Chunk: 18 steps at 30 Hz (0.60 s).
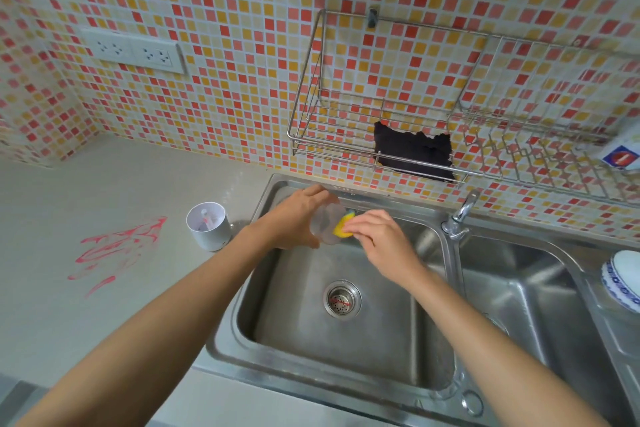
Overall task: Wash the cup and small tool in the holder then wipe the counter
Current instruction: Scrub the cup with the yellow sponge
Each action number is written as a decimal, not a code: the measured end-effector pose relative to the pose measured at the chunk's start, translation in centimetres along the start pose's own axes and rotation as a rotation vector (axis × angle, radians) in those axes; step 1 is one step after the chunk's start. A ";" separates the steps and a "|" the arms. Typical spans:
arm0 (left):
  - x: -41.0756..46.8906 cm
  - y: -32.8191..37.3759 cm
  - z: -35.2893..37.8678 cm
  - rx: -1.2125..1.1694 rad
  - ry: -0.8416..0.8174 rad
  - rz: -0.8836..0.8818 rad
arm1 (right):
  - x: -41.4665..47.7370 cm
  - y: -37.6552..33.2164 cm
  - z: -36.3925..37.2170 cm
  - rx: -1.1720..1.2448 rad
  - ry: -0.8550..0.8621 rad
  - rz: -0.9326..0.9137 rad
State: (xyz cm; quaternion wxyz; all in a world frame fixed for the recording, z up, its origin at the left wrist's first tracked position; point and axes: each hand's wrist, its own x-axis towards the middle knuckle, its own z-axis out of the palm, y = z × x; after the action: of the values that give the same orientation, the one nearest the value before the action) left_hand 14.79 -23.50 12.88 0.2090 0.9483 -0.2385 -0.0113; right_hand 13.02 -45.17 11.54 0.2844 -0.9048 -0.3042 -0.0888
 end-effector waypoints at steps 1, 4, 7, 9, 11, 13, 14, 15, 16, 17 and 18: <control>0.0 0.0 0.0 -0.016 0.013 -0.001 | -0.1 0.3 0.1 -0.030 0.024 -0.034; 0.0 0.1 0.0 -0.048 0.015 0.002 | -1.1 -0.5 0.9 0.034 0.009 -0.018; -0.2 -0.4 0.2 -0.073 0.023 0.011 | -1.8 -1.1 1.4 0.096 -0.040 -0.001; -0.3 -0.2 0.2 -0.123 0.022 -0.017 | -1.6 -0.7 1.4 -0.010 0.009 -0.075; -0.2 0.1 0.0 -0.169 0.021 -0.034 | -1.1 -0.4 1.2 -0.117 0.085 -0.115; -0.1 0.4 -0.2 -0.220 0.036 -0.044 | -0.6 -0.4 1.0 -0.151 0.132 -0.130; -0.1 0.5 -0.2 -0.249 0.053 -0.048 | -0.5 -0.5 0.9 -0.151 0.146 -0.137; -0.2 0.7 -0.2 -0.273 0.073 -0.052 | -0.3 -0.5 0.9 -0.147 0.163 -0.143; -0.3 0.8 0.0 -0.284 0.097 -0.056 | -0.2 -0.5 0.9 -0.145 0.186 -0.147; -0.3 1.0 0.2 -0.286 0.121 -0.061 | 0.0 -0.6 0.9 -0.141 0.203 -0.148; -0.3 1.1 0.3 -0.280 0.145 -0.069 | 0.1 -0.7 1.0 -0.138 0.216 -0.146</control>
State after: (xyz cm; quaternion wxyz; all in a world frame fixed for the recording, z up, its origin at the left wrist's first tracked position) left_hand 13.96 -24.39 12.99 0.3553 0.9159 -0.1862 0.0171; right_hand 12.67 -44.13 11.07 0.2454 -0.8828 -0.3302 -0.2266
